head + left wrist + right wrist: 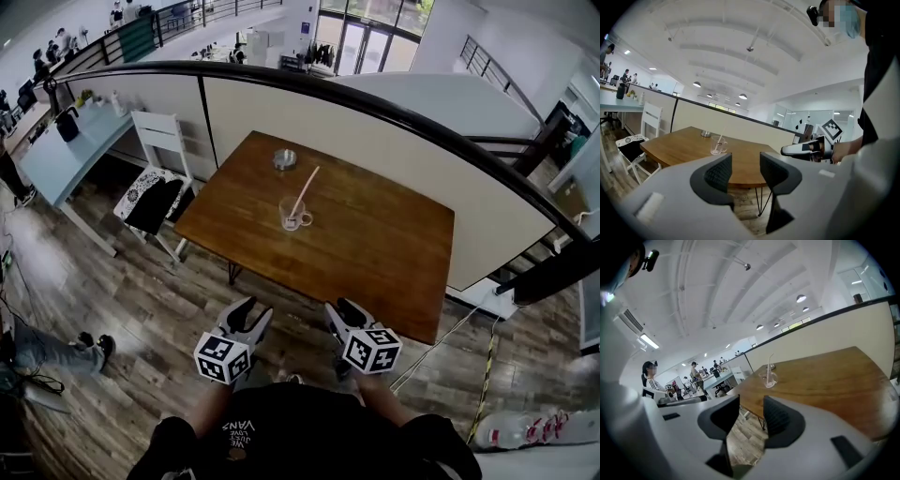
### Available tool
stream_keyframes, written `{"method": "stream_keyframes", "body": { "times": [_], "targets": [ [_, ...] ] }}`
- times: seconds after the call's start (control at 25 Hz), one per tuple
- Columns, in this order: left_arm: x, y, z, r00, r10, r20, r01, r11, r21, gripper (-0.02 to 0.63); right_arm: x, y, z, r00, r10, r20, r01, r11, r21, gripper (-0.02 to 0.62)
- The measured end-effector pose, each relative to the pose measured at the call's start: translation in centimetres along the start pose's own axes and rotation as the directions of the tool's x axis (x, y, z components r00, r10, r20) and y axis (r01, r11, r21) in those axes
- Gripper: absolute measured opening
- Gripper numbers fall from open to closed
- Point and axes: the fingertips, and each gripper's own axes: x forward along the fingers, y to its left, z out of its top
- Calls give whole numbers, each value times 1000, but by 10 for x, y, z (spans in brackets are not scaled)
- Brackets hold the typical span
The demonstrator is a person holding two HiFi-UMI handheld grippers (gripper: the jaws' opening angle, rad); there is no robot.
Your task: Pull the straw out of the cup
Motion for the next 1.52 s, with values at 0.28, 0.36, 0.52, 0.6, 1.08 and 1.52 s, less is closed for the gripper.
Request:
{"method": "stream_keyframes", "body": {
  "times": [0.28,0.36,0.52,0.6,1.08,1.52],
  "targets": [
    [27,50,22,997,-70,-35,70,997,8,170,46,1,20,997,-70,21,69,997,34,127],
    [36,65,32,994,-102,-49,103,994,25,170,59,3,27,995,-99,33,97,994,44,127],
    [53,97,52,986,-155,-57,158,986,49,170,85,7,36,988,-148,50,145,987,62,127],
    [62,113,60,982,-179,-65,182,981,59,170,98,8,40,983,-171,61,166,983,75,127],
    [101,157,81,919,-365,-151,382,917,111,172,121,20,42,924,-356,138,328,925,193,127],
    [167,155,82,894,-405,-189,434,888,150,171,119,1,30,907,-406,109,373,897,237,127]
  ]
}}
